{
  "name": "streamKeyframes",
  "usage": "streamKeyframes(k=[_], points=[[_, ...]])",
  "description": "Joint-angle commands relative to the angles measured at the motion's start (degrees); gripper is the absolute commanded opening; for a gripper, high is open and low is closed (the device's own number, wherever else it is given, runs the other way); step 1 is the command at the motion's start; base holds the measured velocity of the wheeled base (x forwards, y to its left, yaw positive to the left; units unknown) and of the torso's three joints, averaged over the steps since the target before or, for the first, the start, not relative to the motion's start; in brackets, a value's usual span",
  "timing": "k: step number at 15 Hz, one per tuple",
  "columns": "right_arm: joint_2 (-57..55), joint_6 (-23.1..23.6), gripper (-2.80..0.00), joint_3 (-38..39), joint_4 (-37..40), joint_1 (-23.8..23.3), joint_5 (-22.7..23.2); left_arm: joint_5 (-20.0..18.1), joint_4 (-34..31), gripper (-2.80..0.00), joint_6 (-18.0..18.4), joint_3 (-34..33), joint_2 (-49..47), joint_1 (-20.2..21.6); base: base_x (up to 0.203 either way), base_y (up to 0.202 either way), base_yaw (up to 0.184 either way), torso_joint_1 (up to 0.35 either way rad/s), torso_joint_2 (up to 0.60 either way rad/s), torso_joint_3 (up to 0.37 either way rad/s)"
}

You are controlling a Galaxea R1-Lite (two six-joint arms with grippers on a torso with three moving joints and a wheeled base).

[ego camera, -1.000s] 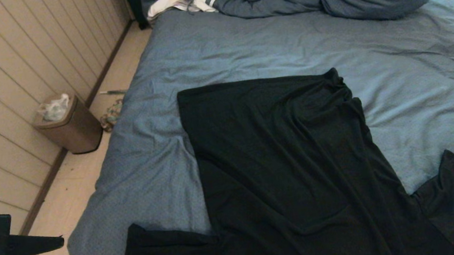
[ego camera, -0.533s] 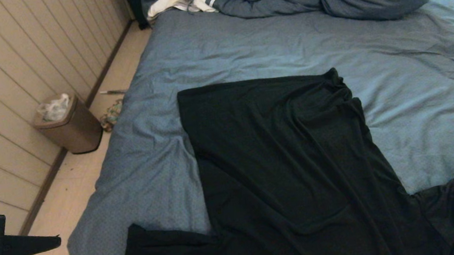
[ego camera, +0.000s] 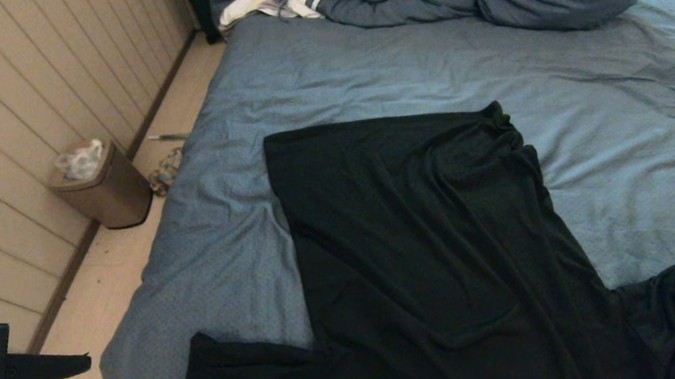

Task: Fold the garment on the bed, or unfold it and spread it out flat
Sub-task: Fold the black T-shirt

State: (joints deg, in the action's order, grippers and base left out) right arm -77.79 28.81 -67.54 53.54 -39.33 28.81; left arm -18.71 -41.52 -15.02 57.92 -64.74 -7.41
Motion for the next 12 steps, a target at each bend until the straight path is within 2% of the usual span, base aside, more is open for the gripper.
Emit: streamKeyframes(k=[1,7,12], points=[[2.35,-0.45,-2.8,0.69,0.76,6.74,0.19,-0.1,-0.23,-2.8,-0.1,-0.12,0.06,0.03,0.0,0.0,0.0,0.0,0.0,0.0],[4.98,-4.05,-2.8,1.09,4.62,27.79,-0.27,-0.01,-0.4,-2.8,-0.1,-0.52,1.15,0.03,0.0,0.0,0.0,0.0,0.0,0.0],[4.2,-5.87,-2.8,2.13,4.81,42.34,-3.96,-0.25,-0.23,-2.8,-0.1,-1.71,1.36,0.03,0.0,0.0,0.0,0.0,0.0,0.0]])
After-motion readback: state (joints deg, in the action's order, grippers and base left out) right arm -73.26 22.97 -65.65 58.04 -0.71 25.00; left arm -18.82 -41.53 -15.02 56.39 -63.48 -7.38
